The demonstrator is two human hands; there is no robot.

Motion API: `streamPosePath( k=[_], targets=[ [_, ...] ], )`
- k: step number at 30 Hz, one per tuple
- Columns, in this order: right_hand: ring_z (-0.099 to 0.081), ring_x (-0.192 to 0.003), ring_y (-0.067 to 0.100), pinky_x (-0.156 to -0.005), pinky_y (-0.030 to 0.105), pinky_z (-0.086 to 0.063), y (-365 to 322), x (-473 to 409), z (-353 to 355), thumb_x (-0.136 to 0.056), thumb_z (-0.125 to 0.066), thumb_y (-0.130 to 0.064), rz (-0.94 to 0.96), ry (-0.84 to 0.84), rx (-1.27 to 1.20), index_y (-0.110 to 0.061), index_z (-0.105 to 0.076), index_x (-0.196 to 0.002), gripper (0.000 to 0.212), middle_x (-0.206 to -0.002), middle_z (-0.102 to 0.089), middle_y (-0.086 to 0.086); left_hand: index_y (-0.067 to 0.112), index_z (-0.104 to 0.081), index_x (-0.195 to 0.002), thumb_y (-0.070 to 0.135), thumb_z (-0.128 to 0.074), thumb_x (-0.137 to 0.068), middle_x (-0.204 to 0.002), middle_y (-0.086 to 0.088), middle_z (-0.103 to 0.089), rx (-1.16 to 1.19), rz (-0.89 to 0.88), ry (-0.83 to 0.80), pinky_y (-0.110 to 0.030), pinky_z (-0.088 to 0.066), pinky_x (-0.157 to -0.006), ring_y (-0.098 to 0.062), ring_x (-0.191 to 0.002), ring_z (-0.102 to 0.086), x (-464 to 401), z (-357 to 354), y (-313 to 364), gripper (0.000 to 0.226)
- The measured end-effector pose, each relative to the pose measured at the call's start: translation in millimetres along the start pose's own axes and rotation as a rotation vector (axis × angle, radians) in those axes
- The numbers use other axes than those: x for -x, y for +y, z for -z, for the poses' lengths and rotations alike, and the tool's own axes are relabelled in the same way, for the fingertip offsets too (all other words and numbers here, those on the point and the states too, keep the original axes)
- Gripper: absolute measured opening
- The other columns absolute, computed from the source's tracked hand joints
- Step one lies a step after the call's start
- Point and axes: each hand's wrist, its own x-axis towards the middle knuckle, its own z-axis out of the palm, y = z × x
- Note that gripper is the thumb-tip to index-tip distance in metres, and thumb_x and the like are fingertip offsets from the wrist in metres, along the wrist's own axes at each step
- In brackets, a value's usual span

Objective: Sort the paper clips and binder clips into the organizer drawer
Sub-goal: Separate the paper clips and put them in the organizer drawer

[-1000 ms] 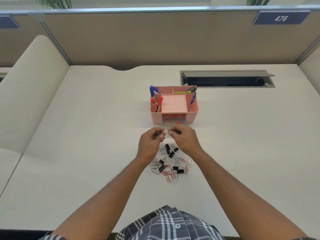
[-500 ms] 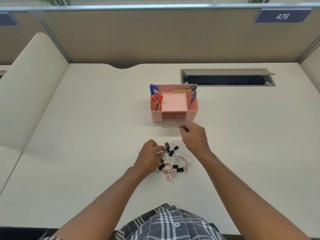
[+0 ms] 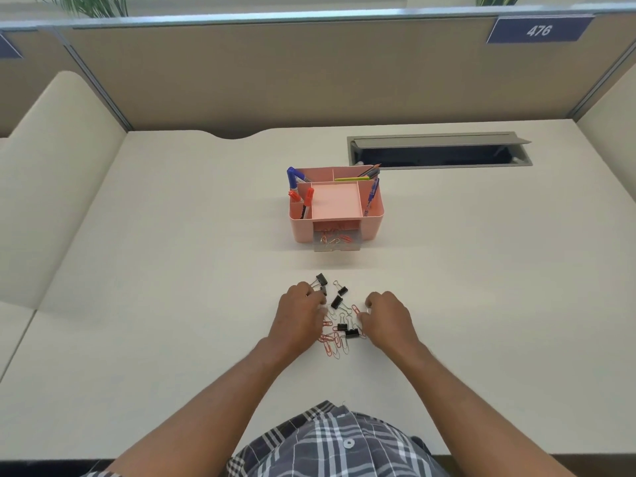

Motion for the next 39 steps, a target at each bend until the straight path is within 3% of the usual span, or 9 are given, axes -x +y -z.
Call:
streamPosePath(
  k=[4, 7, 13, 18, 22, 26, 32, 39],
  targets=[
    [-0.060, -0.092, 0.028, -0.073, 0.033, -0.048, -8, 0, -6, -0.092, -0.054, -0.016, 0.057, 0.073, -0.007, -0.010, -0.066, -0.102, 0.016, -0.106, -0.058, 0.010, 0.016, -0.064, -0.105, 0.033, -0.059, -0.089, -0.102, -0.003, -0.057, -0.111, 0.057, -0.084, -0.037, -0.042, -0.084, -0.025, -0.095, -0.051, 0, -6, 11, 0.024],
    [-0.059, -0.086, 0.028, -0.067, 0.030, -0.044, -9, -1, -8, -0.087, -0.048, -0.007, 0.075, 0.074, 0.001, -0.009, -0.067, -0.093, 0.020, -0.101, -0.058, 0.010, 0.019, -0.062, -0.104, 0.036, -0.057, -0.090, -0.104, 0.000, -0.057, -0.170, 0.077, -0.103, -0.034, -0.040, -0.084, -0.024, -0.098, -0.050, -3, -5, 16, 0.022],
    [-0.056, -0.085, 0.030, -0.065, 0.030, -0.038, -7, -3, -8, -0.082, -0.044, 0.002, 0.085, 0.074, 0.042, -0.004, -0.062, -0.093, 0.021, -0.099, -0.054, 0.012, 0.017, -0.062, -0.097, 0.022, -0.054, -0.086, -0.101, -0.004, -0.060, -0.239, 0.136, -0.166, -0.036, -0.041, -0.078, -0.028, -0.097, -0.054, -12, 3, 27, 0.014],
    [-0.052, -0.080, 0.029, -0.065, 0.031, -0.034, -3, -4, -8, -0.080, -0.044, 0.003, 0.108, 0.086, 0.031, -0.005, -0.059, -0.091, 0.020, -0.095, -0.056, 0.011, 0.015, -0.058, -0.083, 0.007, -0.049, -0.076, -0.092, -0.004, -0.061, -0.273, 0.152, -0.172, -0.033, -0.032, -0.067, -0.030, -0.089, -0.055, -10, 6, 33, 0.014],
    [-0.057, -0.076, 0.023, -0.061, 0.028, -0.037, 6, -5, -2, -0.084, -0.048, -0.004, 0.077, 0.111, -0.174, -0.013, -0.062, -0.084, 0.017, -0.083, -0.063, 0.001, 0.017, -0.061, -0.096, 0.026, -0.054, -0.089, -0.097, -0.002, -0.061, -0.270, 0.118, -0.120, -0.036, -0.039, -0.076, -0.028, -0.094, -0.055, -6, 1, 27, 0.013],
    [-0.060, -0.073, 0.013, -0.058, 0.023, -0.043, 18, -3, 13, -0.084, -0.057, -0.015, -0.105, 0.138, -0.470, -0.019, -0.066, -0.079, 0.011, -0.075, -0.066, -0.007, 0.018, -0.059, -0.098, 0.027, -0.054, -0.091, -0.099, -0.002, -0.062, -0.319, 0.078, -0.120, -0.035, -0.038, -0.077, -0.026, -0.095, -0.054, -6, 1, 26, 0.011],
    [-0.061, -0.077, 0.012, -0.060, 0.022, -0.041, 25, 2, 12, -0.088, -0.059, -0.022, 0.002, -0.006, -0.273, -0.021, -0.072, -0.084, 0.013, -0.079, -0.066, -0.009, 0.017, -0.062, -0.094, 0.026, -0.055, -0.090, -0.095, -0.003, -0.064, -0.310, 0.104, -0.164, -0.035, -0.041, -0.076, -0.026, -0.093, -0.057, -11, 3, 29, 0.012],
    [-0.061, -0.086, 0.020, -0.071, 0.030, -0.048, 21, 2, 6, -0.088, -0.051, -0.013, 0.140, 0.039, -0.081, -0.019, -0.073, -0.097, 0.024, -0.092, -0.066, 0.000, 0.018, -0.059, -0.084, 0.014, -0.053, -0.083, -0.085, -0.003, -0.064, -0.273, 0.095, -0.157, -0.033, -0.037, -0.065, -0.027, -0.081, -0.058, -10, 1, 30, 0.007]
  ],
)
